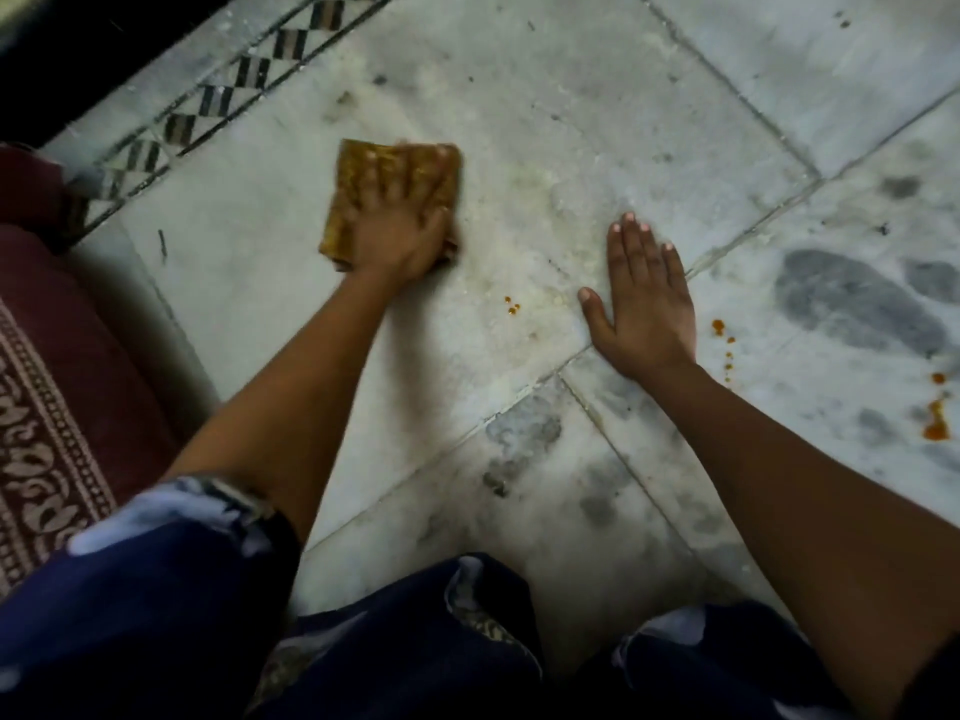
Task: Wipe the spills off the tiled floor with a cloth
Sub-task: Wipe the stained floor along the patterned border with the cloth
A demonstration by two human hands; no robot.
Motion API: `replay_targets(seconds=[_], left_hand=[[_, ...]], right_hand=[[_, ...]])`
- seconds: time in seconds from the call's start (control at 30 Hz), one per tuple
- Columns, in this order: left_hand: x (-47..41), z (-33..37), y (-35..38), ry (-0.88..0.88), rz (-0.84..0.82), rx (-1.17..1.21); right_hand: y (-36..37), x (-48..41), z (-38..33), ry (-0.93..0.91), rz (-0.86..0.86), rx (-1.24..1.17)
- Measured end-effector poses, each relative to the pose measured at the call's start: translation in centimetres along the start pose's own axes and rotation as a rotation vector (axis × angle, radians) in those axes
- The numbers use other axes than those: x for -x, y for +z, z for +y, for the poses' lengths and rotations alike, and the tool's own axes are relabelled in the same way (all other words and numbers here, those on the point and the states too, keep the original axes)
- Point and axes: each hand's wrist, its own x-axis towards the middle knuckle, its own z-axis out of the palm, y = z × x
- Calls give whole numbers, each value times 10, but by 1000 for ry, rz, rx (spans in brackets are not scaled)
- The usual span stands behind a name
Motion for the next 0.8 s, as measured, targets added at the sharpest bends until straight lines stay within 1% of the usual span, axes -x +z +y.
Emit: replay_targets(seconds=[0.1,0.13,0.17,0.2,0.23,0.3,0.33,0.4,0.47,0.53,0.6,0.63,0.67,0.7,0.77,0.8], left_hand=[[58,10,18,315,-20,-61],[81,1,24,379,-26,-42],[98,-11,26,381,-24,-20],[104,-22,25,319,-19,3],[98,-29,21,217,-18,31],[69,-23,12,15,-34,95],[50,-11,8,-38,-28,122],[23,24,6,-21,-41,125],[26,57,13,105,-73,72],[61,72,27,299,-63,-28],[107,58,38,476,-55,-69],[124,41,41,514,-52,-79],[133,22,42,493,-43,-83],[134,4,40,421,-37,-84],[107,-14,31,206,-34,-68],[86,-11,24,128,-28,-50]], right_hand=[[-1,0,0,1,7,-16],[0,1,0,6,12,-19],[0,1,0,14,16,-23],[1,3,0,26,23,-25],[1,2,0,33,27,-22],[0,3,0,33,8,-12],[0,2,0,31,-2,-10],[-2,0,0,35,-11,-13],[-3,-2,-1,33,-24,-20],[-4,-1,0,41,-30,-33],[-5,1,1,69,-28,-25],[-4,1,1,81,-27,-12],[-4,1,1,82,-27,-2],[-3,2,0,81,-33,0],[-3,1,0,79,-43,-2],[-3,0,1,76,-48,-2]])
